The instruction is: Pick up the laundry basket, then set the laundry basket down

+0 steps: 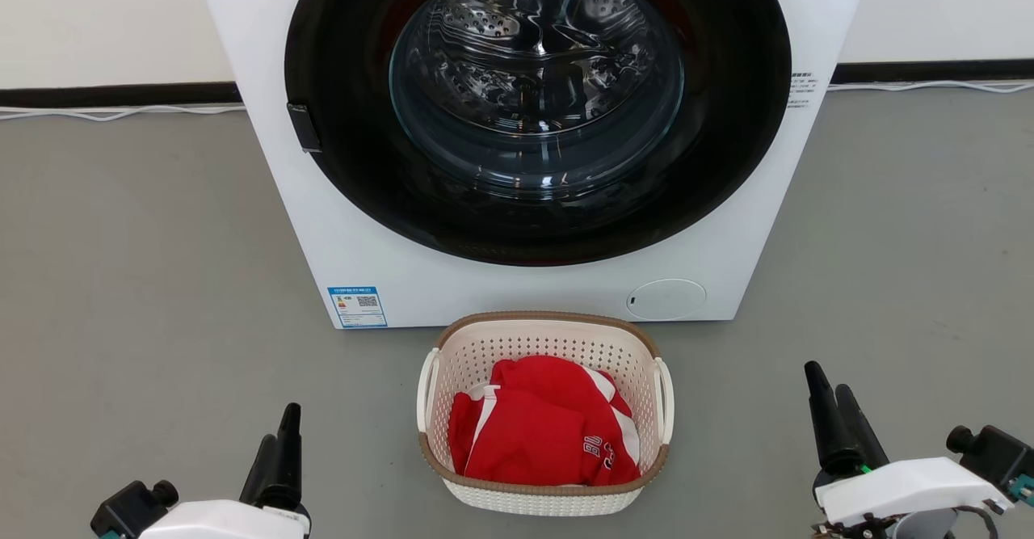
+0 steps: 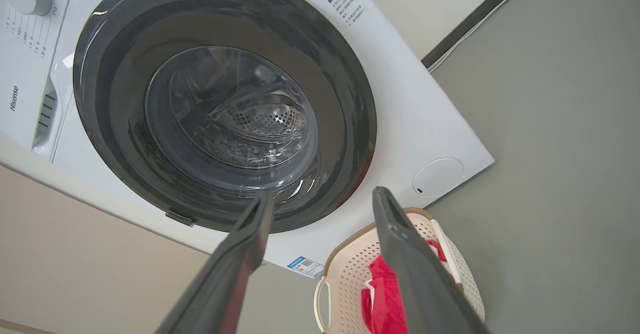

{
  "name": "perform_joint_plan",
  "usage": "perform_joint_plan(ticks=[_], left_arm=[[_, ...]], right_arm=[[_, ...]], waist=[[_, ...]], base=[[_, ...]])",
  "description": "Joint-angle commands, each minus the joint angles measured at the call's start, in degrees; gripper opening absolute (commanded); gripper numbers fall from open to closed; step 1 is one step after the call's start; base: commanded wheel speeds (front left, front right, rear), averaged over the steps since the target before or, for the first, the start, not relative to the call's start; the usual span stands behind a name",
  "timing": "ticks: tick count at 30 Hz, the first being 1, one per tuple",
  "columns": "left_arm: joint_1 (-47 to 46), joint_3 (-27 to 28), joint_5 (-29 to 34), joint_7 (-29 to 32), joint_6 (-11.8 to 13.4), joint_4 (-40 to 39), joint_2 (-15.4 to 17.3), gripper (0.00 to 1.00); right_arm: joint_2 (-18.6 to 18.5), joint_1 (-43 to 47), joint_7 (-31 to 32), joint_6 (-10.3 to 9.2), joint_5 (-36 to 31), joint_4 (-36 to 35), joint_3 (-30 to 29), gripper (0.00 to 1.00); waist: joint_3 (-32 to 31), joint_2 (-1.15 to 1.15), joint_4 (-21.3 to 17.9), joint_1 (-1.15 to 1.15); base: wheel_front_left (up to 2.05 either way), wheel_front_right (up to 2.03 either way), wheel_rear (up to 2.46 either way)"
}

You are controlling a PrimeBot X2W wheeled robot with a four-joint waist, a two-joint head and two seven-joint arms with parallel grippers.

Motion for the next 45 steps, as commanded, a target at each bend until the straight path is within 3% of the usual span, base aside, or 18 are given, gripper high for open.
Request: perform_joint_plan(ticks=[1, 45], left_arm=[[-3.04, 0.65, 1.87, -0.61, -0.24, -1.27, 0.87, 1.00], [-4.05, 0.22, 29.68, -7.84, -0.39, -0.08, 1.95, 1.00]], right_arm=[[-1.01, -3.02, -0.86, 0.21, -1.94, -1.55, 0.95, 1.00], [-2.69, -3.48, -8.09, 0.36, -30.96, -1.99, 4.97, 1.00]], waist=[[0.02, 0.00, 0.00, 0.00], [0.55, 0.00, -0.31, 0.00]], base=[[0.00, 0.00, 0.00], [0.00, 0.00, 0.00]])
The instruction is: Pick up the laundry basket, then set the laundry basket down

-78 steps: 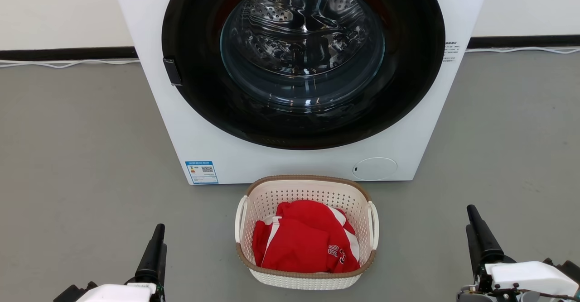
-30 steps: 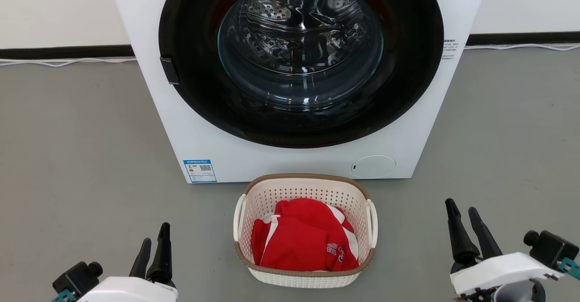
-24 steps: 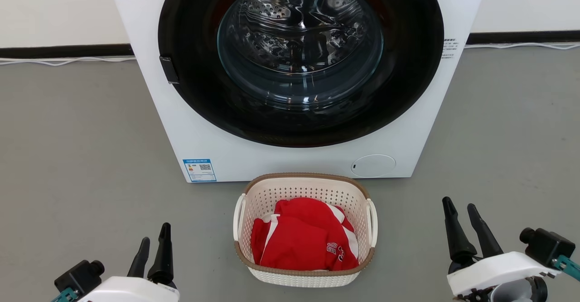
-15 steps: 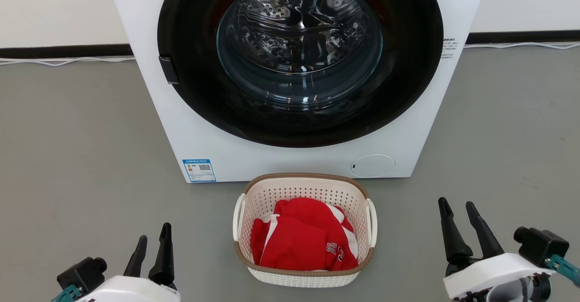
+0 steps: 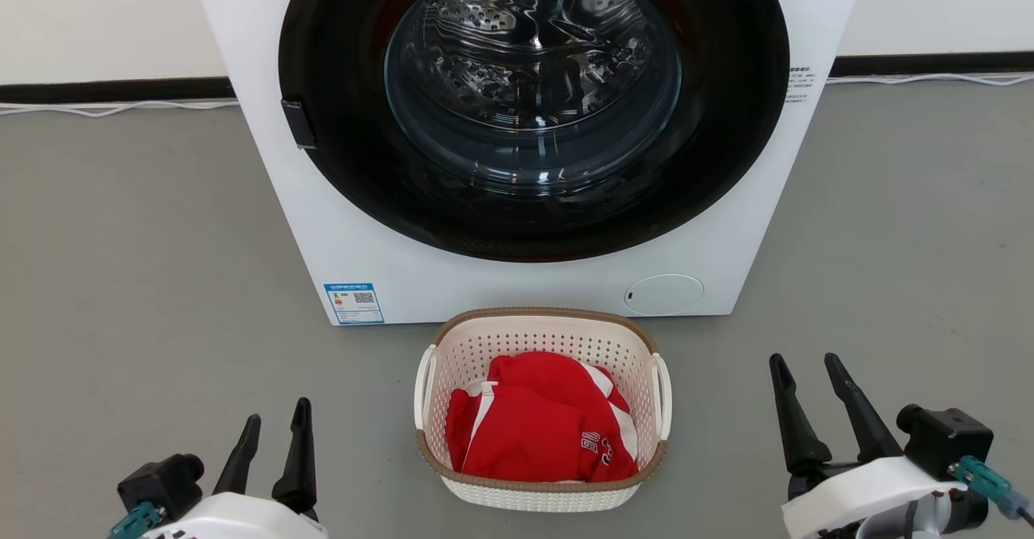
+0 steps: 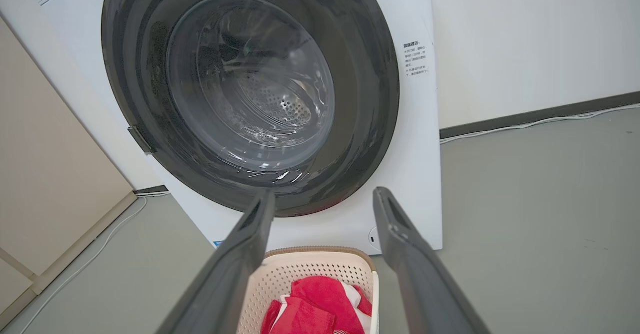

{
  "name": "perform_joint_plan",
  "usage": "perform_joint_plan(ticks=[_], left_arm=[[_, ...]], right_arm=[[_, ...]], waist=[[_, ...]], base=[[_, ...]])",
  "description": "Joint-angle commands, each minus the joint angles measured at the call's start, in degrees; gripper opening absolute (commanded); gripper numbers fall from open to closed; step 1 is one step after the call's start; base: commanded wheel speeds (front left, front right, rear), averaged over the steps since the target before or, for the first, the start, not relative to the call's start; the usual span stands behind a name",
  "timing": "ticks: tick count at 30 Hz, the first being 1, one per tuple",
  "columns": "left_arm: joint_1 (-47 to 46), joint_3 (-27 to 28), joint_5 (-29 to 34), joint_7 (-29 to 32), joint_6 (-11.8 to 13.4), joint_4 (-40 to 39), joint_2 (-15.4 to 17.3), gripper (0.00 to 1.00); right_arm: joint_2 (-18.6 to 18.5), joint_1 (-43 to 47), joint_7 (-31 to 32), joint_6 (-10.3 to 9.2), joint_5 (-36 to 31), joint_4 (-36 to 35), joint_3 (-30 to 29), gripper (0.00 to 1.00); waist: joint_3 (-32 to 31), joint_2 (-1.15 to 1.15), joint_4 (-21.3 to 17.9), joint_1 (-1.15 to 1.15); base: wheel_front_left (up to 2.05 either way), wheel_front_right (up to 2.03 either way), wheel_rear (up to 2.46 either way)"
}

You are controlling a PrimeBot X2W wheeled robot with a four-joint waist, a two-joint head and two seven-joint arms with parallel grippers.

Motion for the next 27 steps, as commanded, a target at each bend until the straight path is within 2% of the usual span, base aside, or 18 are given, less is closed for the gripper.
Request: perform_joint_plan(ticks=[1, 21, 27], left_arm=[[-3.19, 1.14, 2.34, -0.76, -0.34, -1.14, 0.74, 1.00], [-3.73, 1.10, 15.40, -4.28, -0.42, -0.40, 1.19, 1.00], [-3.84, 1.09, 15.52, -4.36, -0.42, -0.14, 1.24, 1.00]], right_arm=[[-0.95, -2.37, -1.13, 0.34, -2.20, -1.80, 1.42, 1.00], [-1.75, -2.67, -4.66, 0.42, -16.07, -1.74, 3.14, 1.00], [-1.78, -2.75, -4.73, 0.42, -16.19, -1.61, 3.14, 1.00]], waist=[[0.00, 0.00, 0.00, 0.00], [0.01, 0.00, -0.06, 0.00], [-0.03, 0.00, -0.09, 0.00]], base=[[0.00, 0.00, 0.00], [0.00, 0.00, 0.00], [0.00, 0.00, 0.00]])
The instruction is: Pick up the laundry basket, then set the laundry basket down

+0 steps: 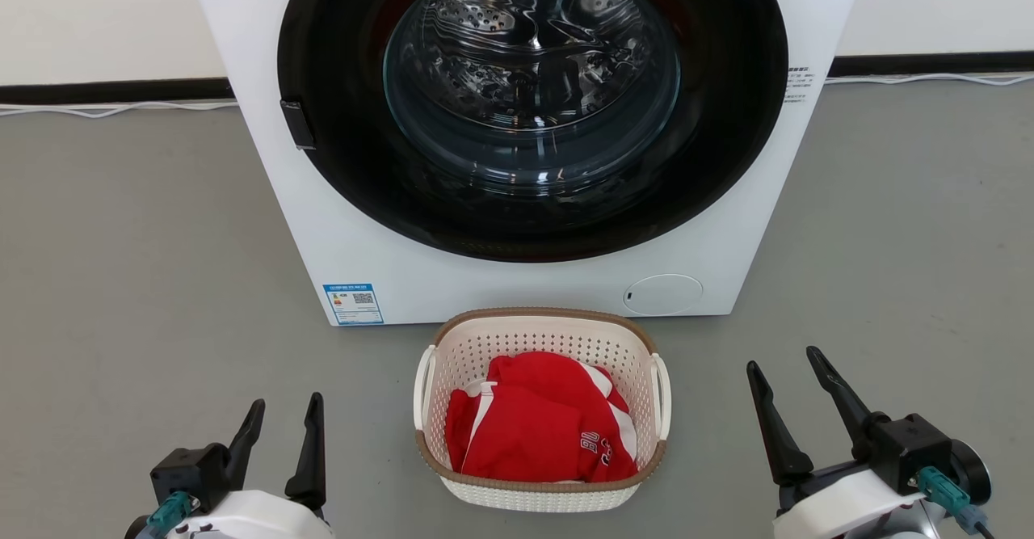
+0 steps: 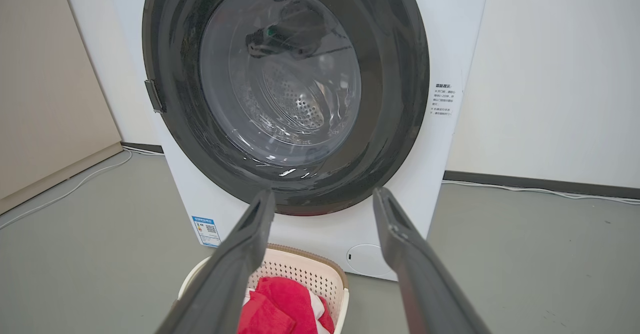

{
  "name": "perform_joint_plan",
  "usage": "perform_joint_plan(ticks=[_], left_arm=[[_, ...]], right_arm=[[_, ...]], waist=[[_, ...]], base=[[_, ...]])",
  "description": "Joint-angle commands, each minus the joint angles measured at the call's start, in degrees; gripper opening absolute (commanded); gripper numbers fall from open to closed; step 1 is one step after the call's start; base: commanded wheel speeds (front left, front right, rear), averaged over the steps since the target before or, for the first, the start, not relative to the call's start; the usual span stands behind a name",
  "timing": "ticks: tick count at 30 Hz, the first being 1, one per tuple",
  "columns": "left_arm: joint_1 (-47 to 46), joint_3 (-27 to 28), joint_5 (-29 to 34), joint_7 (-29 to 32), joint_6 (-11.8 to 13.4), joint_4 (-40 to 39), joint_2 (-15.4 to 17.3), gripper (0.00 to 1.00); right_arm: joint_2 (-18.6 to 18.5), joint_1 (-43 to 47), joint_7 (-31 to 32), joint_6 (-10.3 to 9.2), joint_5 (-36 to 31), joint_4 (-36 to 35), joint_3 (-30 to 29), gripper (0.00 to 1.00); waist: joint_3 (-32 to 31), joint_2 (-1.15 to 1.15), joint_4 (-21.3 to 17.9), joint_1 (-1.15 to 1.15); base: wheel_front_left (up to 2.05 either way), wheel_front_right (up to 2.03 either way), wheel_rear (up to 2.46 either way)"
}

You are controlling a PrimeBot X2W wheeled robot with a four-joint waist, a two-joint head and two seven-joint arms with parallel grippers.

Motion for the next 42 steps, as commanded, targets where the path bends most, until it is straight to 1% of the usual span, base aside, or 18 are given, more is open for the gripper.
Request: perform_joint_plan(ticks=[1, 13, 22, 28, 32, 39, 40, 42], left_arm=[[-2.74, 1.60, 0.13, -0.61, -0.34, -1.19, 0.89, 1.00], [-2.89, 1.37, -0.13, -0.61, -0.34, -0.99, 1.02, 1.00], [-4.11, 0.78, -0.21, -0.61, -0.34, -0.36, 0.91, 1.00], [-7.62, -1.46, -0.77, -0.61, -0.34, 3.47, 1.74, 1.00], [-11.22, -3.95, -1.27, -0.61, -0.34, 7.25, 2.34, 1.00], [-20.88, -8.86, -3.33, -0.61, -0.34, 16.21, 2.67, 1.00], [-20.88, -8.86, -3.33, -0.61, -0.34, 16.21, 2.67, 1.00], [-24.32, -10.26, -4.30, -0.61, -0.34, 19.35, 2.57, 1.00]], right_arm=[[-0.69, -2.68, -0.80, 0.40, -0.34, -1.53, 1.42, 1.00], [-0.57, -2.84, -0.80, 0.40, -0.01, -1.32, 1.34, 1.00], [0.21, -3.97, -0.80, 0.40, 1.30, 0.25, 1.18, 1.00], [1.40, -7.69, -0.80, 0.40, 1.42, 6.39, 0.65, 1.00], [2.06, -11.14, -0.80, 0.40, 1.31, 12.30, 0.35, 1.00], [2.81, -19.62, -0.80, 0.40, 1.45, 21.33, -0.15, 1.00], [2.81, -19.62, -0.80, 0.40, 1.45, 21.33, -0.15, 1.00], [2.79, -22.38, -0.80, 0.40, 0.97, 24.23, -0.34, 1.00]], waist=[[-0.01, 0.00, -0.01, 0.00], [0.28, 0.00, -0.07, 0.00], [1.98, 0.00, 0.23, 0.00], [4.75, 0.00, 0.28, 0.00], [7.30, 0.00, 0.26, 0.00], [14.76, 0.00, 0.55, 0.00], [14.76, 0.00, 0.55, 0.00], [17.42, 0.00, 0.71, 0.00]], base=[[0.00, 0.00, 0.00], [0.00, 0.00, 0.00], [0.00, 0.00, 0.00], [0.00, 0.00, 0.00], [0.00, 0.00, 0.00], [0.00, 0.00, 0.00], [0.00, 0.00, 0.00], [0.00, 0.00, 0.00]])
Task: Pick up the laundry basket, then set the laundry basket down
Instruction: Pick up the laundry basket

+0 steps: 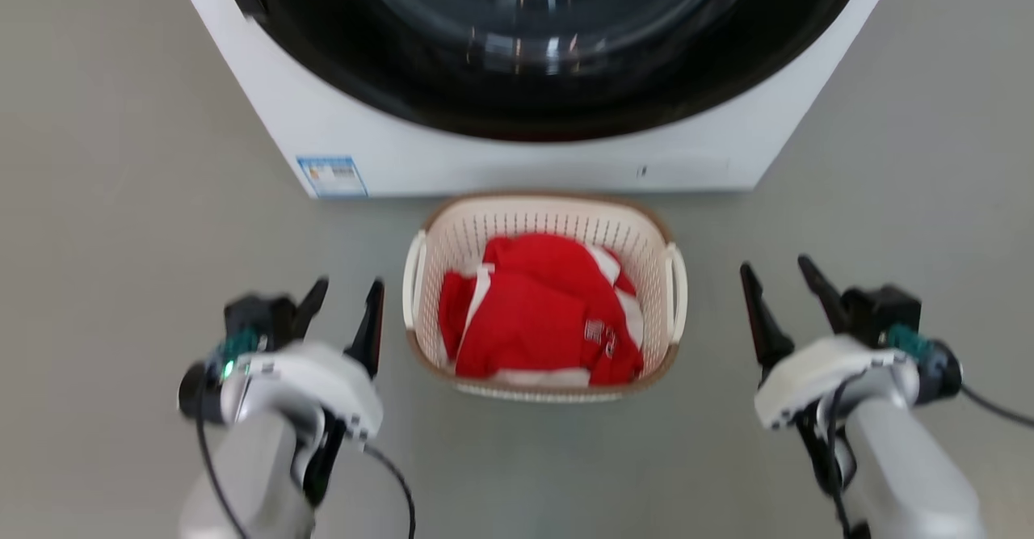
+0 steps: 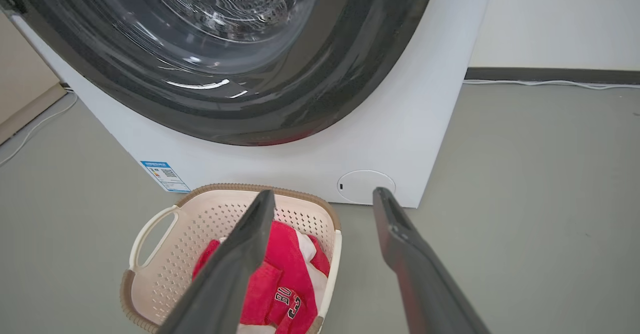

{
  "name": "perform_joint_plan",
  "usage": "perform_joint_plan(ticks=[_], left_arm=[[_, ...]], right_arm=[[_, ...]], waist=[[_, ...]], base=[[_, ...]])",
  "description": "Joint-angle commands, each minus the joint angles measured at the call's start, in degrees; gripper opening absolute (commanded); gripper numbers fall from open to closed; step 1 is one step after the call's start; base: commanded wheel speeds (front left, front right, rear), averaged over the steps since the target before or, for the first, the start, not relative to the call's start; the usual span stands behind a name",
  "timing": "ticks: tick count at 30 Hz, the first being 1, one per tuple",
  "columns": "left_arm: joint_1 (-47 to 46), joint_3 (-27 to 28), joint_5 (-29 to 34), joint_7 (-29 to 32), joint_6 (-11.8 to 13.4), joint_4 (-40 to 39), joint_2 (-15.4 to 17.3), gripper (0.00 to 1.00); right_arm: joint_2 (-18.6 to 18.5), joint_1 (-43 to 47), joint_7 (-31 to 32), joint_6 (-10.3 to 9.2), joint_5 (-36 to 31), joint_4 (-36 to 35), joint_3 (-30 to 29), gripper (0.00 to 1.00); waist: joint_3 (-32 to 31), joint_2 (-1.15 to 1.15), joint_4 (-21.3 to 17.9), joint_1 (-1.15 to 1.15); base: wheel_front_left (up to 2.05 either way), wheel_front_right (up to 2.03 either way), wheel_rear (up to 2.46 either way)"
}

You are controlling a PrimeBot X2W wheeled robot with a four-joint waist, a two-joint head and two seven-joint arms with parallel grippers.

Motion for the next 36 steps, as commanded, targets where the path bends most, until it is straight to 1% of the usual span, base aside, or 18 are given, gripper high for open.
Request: perform_joint_plan(ticks=[1, 9, 16, 21, 26, 31, 36], left_arm=[[-4.12, 0.67, -1.24, -0.59, -0.34, 0.73, 0.98, 1.00], [-16.67, -5.07, -4.41, -0.58, -0.34, 11.11, 1.52, 1.00], [-24.28, -9.37, -6.77, -0.48, -0.34, 17.78, 1.11, 1.00], [-27.96, -12.03, -8.24, -0.49, -0.34, 21.05, 0.65, 1.00], [-30.97, -14.45, -9.78, -0.51, -0.34, 22.71, 0.54, 1.00], [-33.51, -17.12, -11.38, -0.53, -0.34, 24.21, 0.77, 1.00], [-34.50, -18.92, -12.01, -0.54, -0.34, 25.28, 1.17, 1.00]], right_arm=[[0.13, -2.74, -0.79, 0.35, -0.49, 0.73, 0.66, 1.00], [1.20, -13.15, -0.79, 0.35, -3.15, 10.92, -2.20, 1.00], [1.84, -19.08, -0.79, 0.35, -6.20, 14.75, -2.92, 1.00], [1.98, -21.97, -0.79, 0.35, -8.33, 17.27, -3.85, 1.00], [2.09, -24.79, -0.79, 0.35, -10.15, 18.73, -5.04, 1.00], [2.24, -26.50, -0.79, 0.35, -11.93, 19.89, -6.80, 1.00], [2.35, -26.99, -0.79, 0.35, -12.84, 20.33, -7.29, 1.00]], waist=[[4.80, 0.00, 0.32, 0.00], [14.79, 0.00, 0.39, 0.00], [21.41, 0.00, 0.84, 0.00], [24.50, 0.00, 1.09, 0.00], [27.07, 0.00, 1.16, 0.00], [29.08, 0.00, 1.18, 0.00], [29.87, 0.00, 0.92, 0.00]], base=[[0.00, 0.00, 0.00], [0.00, 0.00, 0.00], [0.00, 0.00, 0.00], [0.00, 0.00, 0.00], [0.00, 0.00, 0.00], [0.00, 0.00, 0.00], [0.00, 0.00, 0.00]])
